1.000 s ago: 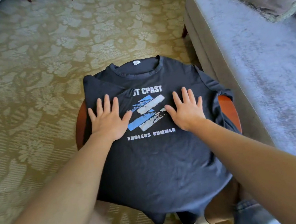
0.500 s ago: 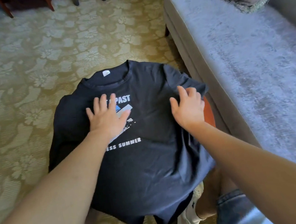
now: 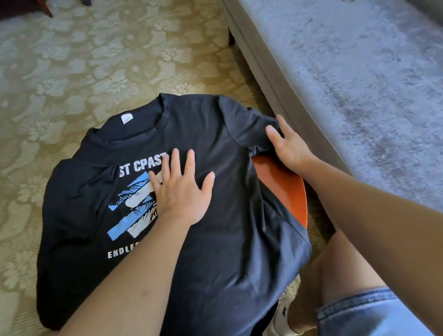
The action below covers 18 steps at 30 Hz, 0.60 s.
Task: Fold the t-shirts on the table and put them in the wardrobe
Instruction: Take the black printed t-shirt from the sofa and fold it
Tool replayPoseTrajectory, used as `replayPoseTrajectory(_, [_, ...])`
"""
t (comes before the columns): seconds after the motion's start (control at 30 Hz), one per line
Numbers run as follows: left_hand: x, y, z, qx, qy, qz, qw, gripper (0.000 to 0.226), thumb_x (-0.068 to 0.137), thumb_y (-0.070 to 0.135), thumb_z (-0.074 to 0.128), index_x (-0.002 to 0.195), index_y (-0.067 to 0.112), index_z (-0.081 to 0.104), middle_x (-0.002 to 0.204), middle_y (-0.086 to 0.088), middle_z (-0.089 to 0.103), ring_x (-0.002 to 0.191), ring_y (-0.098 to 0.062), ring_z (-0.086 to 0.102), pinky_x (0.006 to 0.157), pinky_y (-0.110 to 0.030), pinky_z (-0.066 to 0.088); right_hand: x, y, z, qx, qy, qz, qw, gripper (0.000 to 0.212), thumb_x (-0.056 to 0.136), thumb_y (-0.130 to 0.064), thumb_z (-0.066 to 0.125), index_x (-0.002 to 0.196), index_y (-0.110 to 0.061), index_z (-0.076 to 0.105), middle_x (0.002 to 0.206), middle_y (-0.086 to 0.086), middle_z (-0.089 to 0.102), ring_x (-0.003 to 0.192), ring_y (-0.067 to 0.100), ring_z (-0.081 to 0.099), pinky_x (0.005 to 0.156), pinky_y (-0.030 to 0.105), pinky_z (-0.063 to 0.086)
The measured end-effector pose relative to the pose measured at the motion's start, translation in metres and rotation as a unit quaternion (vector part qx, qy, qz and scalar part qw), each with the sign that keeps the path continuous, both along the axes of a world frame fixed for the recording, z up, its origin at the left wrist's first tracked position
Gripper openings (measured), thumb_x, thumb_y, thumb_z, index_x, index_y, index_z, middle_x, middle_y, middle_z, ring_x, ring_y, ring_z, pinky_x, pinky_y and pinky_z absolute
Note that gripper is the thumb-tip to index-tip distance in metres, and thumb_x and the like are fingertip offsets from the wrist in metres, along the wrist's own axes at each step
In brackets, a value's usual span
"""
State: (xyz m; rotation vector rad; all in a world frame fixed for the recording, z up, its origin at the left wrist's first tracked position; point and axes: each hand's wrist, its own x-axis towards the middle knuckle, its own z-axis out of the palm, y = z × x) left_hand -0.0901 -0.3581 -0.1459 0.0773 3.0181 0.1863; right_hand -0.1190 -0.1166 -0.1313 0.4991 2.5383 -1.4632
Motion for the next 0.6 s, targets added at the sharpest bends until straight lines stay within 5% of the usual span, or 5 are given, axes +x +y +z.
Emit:
replayPoseTrajectory(0.2, [0.001,0.000,-0.001,0.004,0.003,0.005,1.000,0.070,0.096,0.062,0.022,0.156,0.029,0.008,0.164,-0.002,-0.001,0.150,-0.021,-0.007,0.120,-0.054,-0.001,-0.008,-0.008,0.015,0.099,0.093,0.005,0.991,0.057,0.103,-0.029,0.040,0.155,-0.015,0.021,0.157,0.010,0.027,0.142,0.029,0.030,0.115,0.039,0.028])
replayPoseTrajectory(0.3, [0.002,-0.001,0.000,0.005,0.009,0.002,1.000,0.069,0.097,0.061,0.022,0.156,0.028,0.009,0.164,-0.002,-0.001,0.151,-0.022,-0.007,0.120,-0.053,-0.001,-0.009,-0.019,0.031,0.184,0.153,0.039,0.970,0.057,0.098,-0.015,0.041,0.153,-0.017,0.023,0.147,0.011,0.036,0.122,0.039,0.049,0.097,0.044,0.044])
replayPoseTrajectory(0.4, [0.002,-0.001,0.001,0.039,0.010,0.003,0.999,0.066,0.098,0.056,0.028,0.156,0.026,0.011,0.164,-0.002,0.002,0.151,-0.022,-0.004,0.120,-0.052,-0.002,-0.013,-0.047,0.053,0.309,0.155,0.116,0.931,0.069,0.088,-0.004,0.047,0.152,-0.016,0.024,0.151,0.012,0.030,0.109,0.045,0.055,0.082,0.041,0.044])
replayPoseTrajectory(0.5, [-0.002,-0.008,0.007,0.132,0.047,0.030,0.990,0.061,0.100,0.041,0.040,0.154,0.021,0.022,0.162,-0.006,0.013,0.149,-0.025,0.009,0.119,-0.053,0.007,-0.013,-0.092,0.068,0.376,0.126,0.234,0.888,0.068,0.088,-0.015,0.055,0.151,-0.020,0.028,0.159,0.009,0.015,0.112,0.040,0.058,0.082,0.040,0.048])
replayPoseTrajectory(0.6, [-0.004,-0.035,0.019,0.148,0.117,0.077,0.979,0.054,0.100,0.034,0.044,0.150,0.018,0.031,0.159,-0.007,0.021,0.147,-0.028,0.015,0.117,-0.056,0.011,0.002,-0.132,0.067,0.377,0.146,0.327,0.854,0.041,0.092,-0.040,0.054,0.128,-0.021,0.061,0.153,0.007,0.028,0.110,0.034,0.059,0.086,0.038,0.049])
